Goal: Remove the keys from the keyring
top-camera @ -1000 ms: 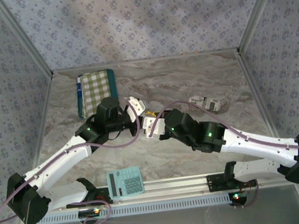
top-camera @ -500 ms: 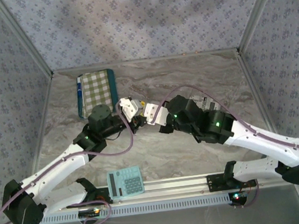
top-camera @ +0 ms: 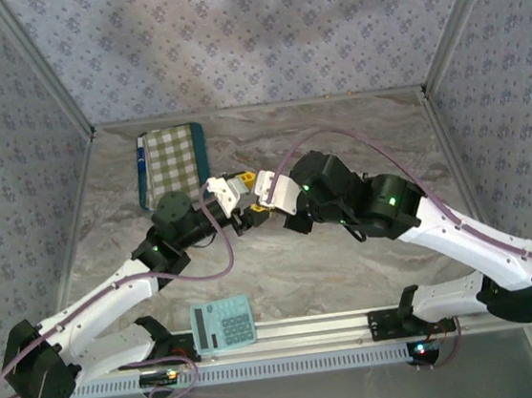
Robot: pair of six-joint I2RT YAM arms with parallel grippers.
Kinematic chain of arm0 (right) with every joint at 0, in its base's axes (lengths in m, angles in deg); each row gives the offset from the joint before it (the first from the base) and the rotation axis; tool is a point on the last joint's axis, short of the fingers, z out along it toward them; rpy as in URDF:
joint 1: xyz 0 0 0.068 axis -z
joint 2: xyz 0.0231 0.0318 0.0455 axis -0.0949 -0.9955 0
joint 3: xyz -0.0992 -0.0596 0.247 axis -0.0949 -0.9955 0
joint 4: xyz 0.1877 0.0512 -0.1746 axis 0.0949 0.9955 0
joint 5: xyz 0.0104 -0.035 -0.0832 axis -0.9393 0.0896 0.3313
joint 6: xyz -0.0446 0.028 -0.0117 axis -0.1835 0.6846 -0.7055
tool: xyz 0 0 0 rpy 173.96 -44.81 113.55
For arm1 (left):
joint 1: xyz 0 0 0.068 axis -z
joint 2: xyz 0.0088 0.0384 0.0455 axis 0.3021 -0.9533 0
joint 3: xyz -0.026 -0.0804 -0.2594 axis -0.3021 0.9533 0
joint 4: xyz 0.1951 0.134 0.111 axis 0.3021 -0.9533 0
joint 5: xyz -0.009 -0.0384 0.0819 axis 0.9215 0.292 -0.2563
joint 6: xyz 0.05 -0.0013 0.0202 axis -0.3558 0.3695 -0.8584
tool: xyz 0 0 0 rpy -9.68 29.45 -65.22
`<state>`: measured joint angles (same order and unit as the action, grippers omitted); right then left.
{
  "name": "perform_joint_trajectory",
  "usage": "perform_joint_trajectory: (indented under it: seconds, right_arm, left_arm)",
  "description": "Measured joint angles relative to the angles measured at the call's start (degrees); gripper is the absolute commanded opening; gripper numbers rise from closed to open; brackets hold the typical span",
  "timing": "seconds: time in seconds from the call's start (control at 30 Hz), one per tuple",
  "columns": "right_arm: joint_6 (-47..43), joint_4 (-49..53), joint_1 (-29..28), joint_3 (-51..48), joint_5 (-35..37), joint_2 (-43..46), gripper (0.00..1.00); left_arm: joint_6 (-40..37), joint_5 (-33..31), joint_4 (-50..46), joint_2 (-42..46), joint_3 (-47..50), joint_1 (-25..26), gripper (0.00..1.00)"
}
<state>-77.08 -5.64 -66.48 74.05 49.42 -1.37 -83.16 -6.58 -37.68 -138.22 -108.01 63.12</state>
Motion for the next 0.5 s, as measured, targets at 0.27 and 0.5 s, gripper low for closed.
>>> perform_joint_trajectory:
  seconds: [0.27,0.5]
  right_arm:
    - [2.8,2.6,1.7,2.0,-3.8,-0.2,0.0]
    - [5.1,2.6,2.9,2.5,-4.7,-0.4,0.0]
  left_arm:
    - [0.5,3.5,2.3,-1.4,0.0,0.0,0.58]
    - [2.1,5.1,5.2,-3.0,0.2,0.2,0.58]
